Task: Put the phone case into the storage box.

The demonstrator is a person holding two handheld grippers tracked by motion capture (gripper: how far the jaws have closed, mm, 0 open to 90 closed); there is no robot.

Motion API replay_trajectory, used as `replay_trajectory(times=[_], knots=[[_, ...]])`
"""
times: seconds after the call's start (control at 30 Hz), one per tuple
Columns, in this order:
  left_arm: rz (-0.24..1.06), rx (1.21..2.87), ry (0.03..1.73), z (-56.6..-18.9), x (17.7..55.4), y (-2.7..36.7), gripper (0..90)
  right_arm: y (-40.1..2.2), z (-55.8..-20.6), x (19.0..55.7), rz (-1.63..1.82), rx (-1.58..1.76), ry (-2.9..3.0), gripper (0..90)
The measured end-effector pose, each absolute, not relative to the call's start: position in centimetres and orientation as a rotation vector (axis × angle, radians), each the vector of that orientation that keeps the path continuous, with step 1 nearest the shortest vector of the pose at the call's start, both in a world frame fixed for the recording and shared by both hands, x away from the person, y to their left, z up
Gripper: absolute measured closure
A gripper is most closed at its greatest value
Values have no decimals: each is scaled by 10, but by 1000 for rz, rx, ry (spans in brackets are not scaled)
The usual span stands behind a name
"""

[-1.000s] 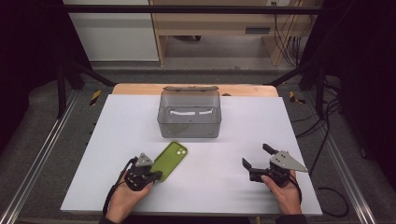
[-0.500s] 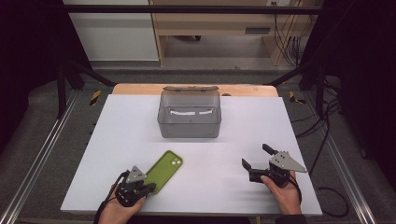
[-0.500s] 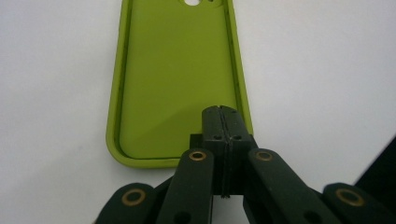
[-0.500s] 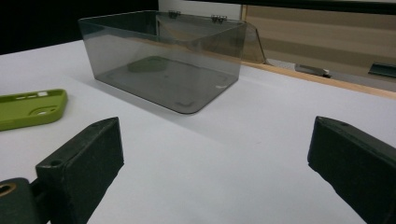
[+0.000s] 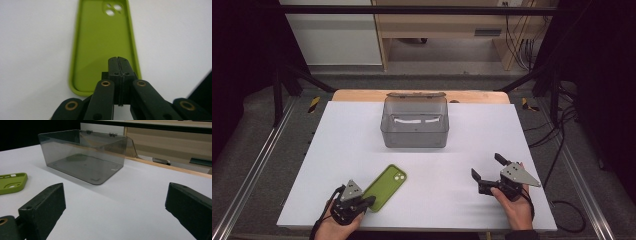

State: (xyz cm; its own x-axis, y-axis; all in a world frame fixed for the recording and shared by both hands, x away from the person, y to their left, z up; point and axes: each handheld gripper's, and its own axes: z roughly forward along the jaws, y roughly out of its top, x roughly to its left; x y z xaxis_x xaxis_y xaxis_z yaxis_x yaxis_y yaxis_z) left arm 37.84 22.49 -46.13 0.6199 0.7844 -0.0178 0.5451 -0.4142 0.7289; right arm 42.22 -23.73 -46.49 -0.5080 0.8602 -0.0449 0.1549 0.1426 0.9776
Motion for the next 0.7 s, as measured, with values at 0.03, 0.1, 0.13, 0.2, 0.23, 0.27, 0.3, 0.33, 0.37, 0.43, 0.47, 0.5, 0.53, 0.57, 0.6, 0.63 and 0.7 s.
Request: replay_trajectory(times=[0.03, 0.1, 0.13, 0.2, 0.23, 0.27, 0.3, 0.33, 0.37, 0.43, 0.47, 0.5, 0.53, 0.57, 0.6, 0.63, 0.7], knots=[[472, 2106, 1049, -460, 381, 227, 900, -237, -465, 422, 1409, 975, 1785, 30], [503, 2049, 1061, -458, 387, 233, 896, -238, -465, 422, 1412, 978, 1787, 30], [518, 2020, 1065, -457, 390, 236, 893, -238, -466, 423, 1411, 979, 1783, 31], [533, 1972, 1069, -455, 397, 239, 879, -239, -466, 423, 1410, 985, 1779, 31], [533, 1953, 1074, -454, 401, 240, 869, -240, -466, 423, 1409, 987, 1774, 30], [537, 1941, 1083, -454, 404, 240, 844, -240, -466, 422, 1410, 983, 1768, 30], [549, 1935, 1086, -455, 407, 240, 817, -240, -466, 422, 1412, 978, 1764, 28], [572, 1941, 1081, -455, 409, 239, 789, -240, -466, 421, 1414, 978, 1760, 25], [600, 1947, 1072, -457, 412, 237, 737, -240, -466, 421, 1415, 981, 1749, 25], [615, 1935, 1072, -459, 417, 235, 575, -239, -466, 420, 1421, 982, 1740, 25], [622, 1935, 1072, -460, 420, 234, 501, -239, -466, 420, 1420, 982, 1740, 25], [638, 1929, 1065, -460, 423, 233, 440, -238, -466, 421, 1421, 982, 1742, 25], [655, 1930, 1044, -459, 427, 234, 391, -238, -466, 421, 1420, 981, 1746, 25], [678, 1930, 1030, -458, 432, 234, 358, -237, -466, 421, 1416, 978, 1746, 25], [686, 1932, 1019, -456, 438, 235, 312, -237, -465, 421, 1414, 975, 1744, 25], [684, 1930, 1018, -453, 441, 236, 264, -236, -465, 420, 1415, 976, 1743, 25], [682, 1914, 1003, -448, 440, 240, 197, -234, -465, 420, 1413, 975, 1749, 25]])
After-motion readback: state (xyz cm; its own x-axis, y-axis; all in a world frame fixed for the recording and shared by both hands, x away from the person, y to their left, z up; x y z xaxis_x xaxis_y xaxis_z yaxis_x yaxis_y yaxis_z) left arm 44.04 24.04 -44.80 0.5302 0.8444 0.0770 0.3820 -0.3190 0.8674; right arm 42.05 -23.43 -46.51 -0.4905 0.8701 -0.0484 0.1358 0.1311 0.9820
